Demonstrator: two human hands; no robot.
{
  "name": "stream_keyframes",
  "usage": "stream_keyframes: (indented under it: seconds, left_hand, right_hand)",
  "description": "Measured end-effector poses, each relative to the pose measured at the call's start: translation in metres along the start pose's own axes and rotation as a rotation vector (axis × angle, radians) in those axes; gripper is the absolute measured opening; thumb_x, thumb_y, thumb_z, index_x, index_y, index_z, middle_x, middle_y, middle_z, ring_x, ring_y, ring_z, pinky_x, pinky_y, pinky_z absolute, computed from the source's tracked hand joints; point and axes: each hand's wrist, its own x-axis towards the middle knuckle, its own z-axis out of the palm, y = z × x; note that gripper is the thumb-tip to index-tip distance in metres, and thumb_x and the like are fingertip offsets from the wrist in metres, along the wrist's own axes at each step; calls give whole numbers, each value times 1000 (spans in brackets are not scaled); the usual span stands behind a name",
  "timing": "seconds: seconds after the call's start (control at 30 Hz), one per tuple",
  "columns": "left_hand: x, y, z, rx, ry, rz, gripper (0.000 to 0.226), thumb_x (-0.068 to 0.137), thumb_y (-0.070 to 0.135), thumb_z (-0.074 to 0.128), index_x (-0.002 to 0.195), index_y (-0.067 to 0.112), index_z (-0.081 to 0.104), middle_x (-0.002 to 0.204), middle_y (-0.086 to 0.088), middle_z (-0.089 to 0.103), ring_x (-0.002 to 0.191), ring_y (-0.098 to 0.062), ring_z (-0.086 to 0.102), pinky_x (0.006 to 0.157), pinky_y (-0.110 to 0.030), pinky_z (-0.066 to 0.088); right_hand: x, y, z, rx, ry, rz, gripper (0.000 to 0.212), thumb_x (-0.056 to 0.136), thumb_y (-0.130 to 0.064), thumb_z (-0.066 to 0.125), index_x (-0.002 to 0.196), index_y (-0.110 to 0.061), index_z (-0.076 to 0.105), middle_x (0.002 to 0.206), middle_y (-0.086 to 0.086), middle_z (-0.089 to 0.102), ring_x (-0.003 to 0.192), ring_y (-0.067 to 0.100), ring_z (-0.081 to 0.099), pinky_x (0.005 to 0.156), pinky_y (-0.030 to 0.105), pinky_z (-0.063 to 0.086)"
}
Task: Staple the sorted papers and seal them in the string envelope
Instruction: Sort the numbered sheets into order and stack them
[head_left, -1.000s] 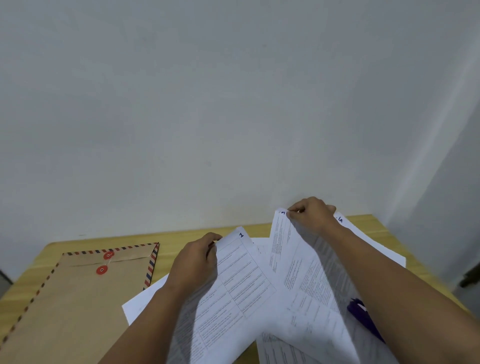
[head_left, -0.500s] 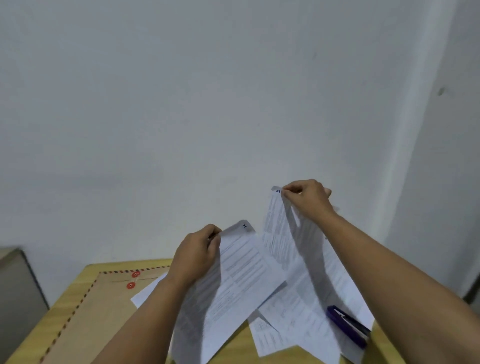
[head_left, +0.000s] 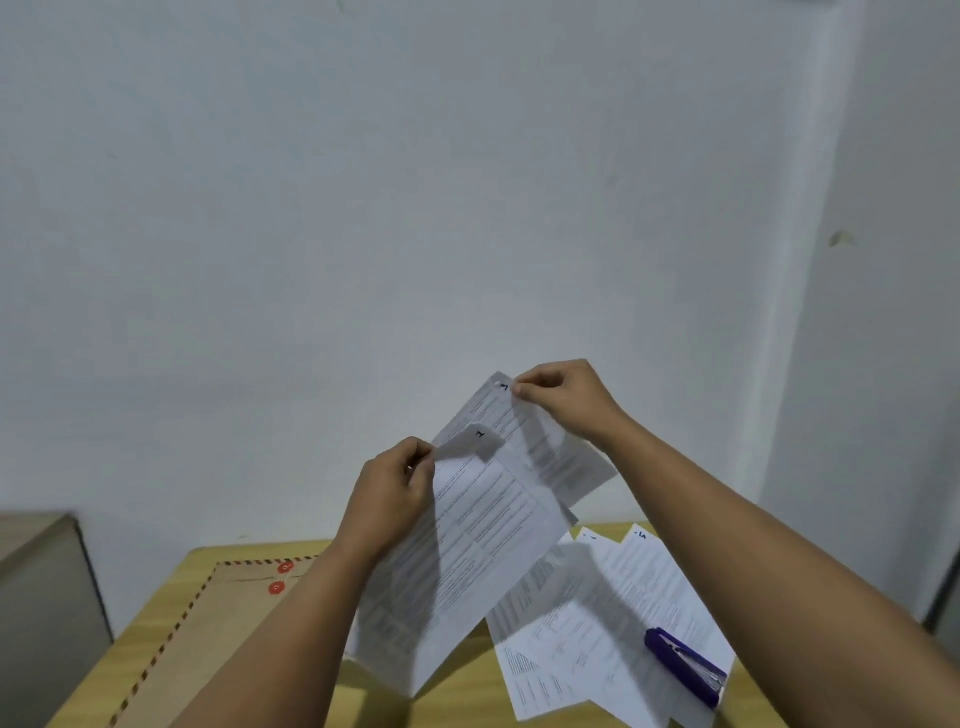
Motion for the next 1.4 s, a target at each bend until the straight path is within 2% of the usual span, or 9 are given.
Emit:
stream_keyframes:
  seconds: [0.1,0.23,0.43,0.57,0.73,0.97,1.03,1.27,1.4]
  left_hand:
    - [0,4,-2,-57,44,-33,22,101,17,56,85,28,66,75,16,66,67,-5,57,61,-24,45]
    - [2,4,-3,-71,80,-64,19,100,20,57,88,30,67,83,13,68,71,-5,59,63,-27,45]
    - [3,3,-5,-31,133,-34,12,99,17,61,99,27,67,112,13,58,94,1,58,72,-6,40]
    - [4,5,-5,-40,91,-94,16,100,20,58,91,28,68,86,15,67,60,-2,55,61,-25,41]
    - [3,5,-7,-72,93,-124,19,99,18,56,89,28,69,92,14,71,73,-8,65,66,-31,51]
    - [1,-3,-13,113,99,-29,22,95,27,59,116,30,57,81,8,62,78,-19,60,71,-38,50]
    - [1,-5,-14,191,64,20,29,94,28,59,123,28,56,77,8,59,77,-21,57,71,-39,48]
    - [-2,-22,-5,107,-122,-55,41,100,19,55,140,29,55,112,3,67,100,-15,61,81,-30,46]
    - [-8,-42,9,108,-178,-66,54,97,11,52,143,39,56,107,5,75,83,-5,65,77,-29,52]
  right_hand:
    - [-9,1,12,95,-101,47,8,94,-14,76,98,-11,83,87,-10,79,76,-7,68,74,12,49]
    - [-17,3,23,140,-166,113,12,96,-18,74,101,-12,83,88,-11,77,73,-5,65,66,12,45]
    - [-27,1,30,238,-257,178,14,97,-18,73,104,-9,81,89,-6,76,75,4,65,67,15,49]
    - [-31,-1,32,261,-289,194,13,98,-17,73,103,-9,80,84,-6,75,70,5,64,62,13,49]
    - [-36,-2,33,209,-290,137,27,88,-39,82,107,-19,81,101,-1,81,91,15,76,81,26,58]
    - [-38,18,37,176,-246,70,15,91,-10,78,106,-12,79,102,7,81,98,26,78,95,41,61]
    - [-38,21,38,223,-263,105,19,92,-8,77,111,-11,78,105,8,81,100,27,78,95,40,61]
    - [-40,48,50,308,-257,222,36,93,-2,75,127,-11,71,111,11,80,105,28,77,97,39,60]
    - [-51,71,62,245,-247,299,22,99,-14,70,121,-14,74,102,6,82,93,18,79,81,24,59]
